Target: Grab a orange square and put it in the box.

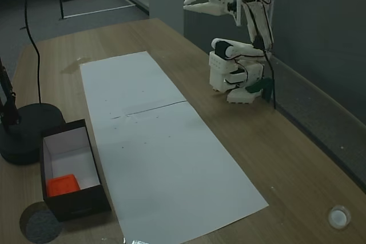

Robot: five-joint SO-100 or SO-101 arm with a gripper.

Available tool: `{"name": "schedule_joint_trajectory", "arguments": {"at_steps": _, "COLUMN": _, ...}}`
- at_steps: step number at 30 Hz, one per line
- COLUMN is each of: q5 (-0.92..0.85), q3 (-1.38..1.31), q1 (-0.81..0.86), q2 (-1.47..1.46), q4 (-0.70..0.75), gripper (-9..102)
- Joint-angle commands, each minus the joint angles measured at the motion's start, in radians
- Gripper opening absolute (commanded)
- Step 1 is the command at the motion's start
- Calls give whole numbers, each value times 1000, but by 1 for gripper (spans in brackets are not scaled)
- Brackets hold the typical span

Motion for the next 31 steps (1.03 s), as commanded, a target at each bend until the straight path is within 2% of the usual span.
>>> {"name": "schedule_joint_trajectory", "arguments": {"at_steps": 1, "q5": 3, "q3": 158, "q1": 98, "q2": 18, "q4": -133, "gripper": 0}}
{"name": "schedule_joint_trajectory", "arguments": {"at_steps": 6, "q5": 6, "q3": 413, "q1": 110, "q2": 18, "q4": -225, "gripper": 0}}
{"name": "schedule_joint_trajectory", "arguments": {"at_steps": 11, "q5": 115, "q3": 609, "q1": 6, "q2": 18, "q4": -221, "gripper": 0}}
{"name": "schedule_joint_trajectory", "arguments": {"at_steps": 18, "q5": 117, "q3": 781, "q1": -14, "q2": 18, "q4": -215, "gripper": 0}}
{"name": "schedule_joint_trajectory", "arguments": {"at_steps": 20, "q5": 118, "q3": 770, "q1": -12, "q2": 18, "q4": -179, "gripper": 0}}
{"name": "schedule_joint_trajectory", "arguments": {"at_steps": 25, "q5": 114, "q3": 698, "q1": -26, "q2": 18, "q4": 83, "gripper": 0}}
{"name": "schedule_joint_trajectory", "arguments": {"at_steps": 31, "q5": 120, "q3": 696, "q1": -15, "q2": 15, "q4": 83, "gripper": 0}}
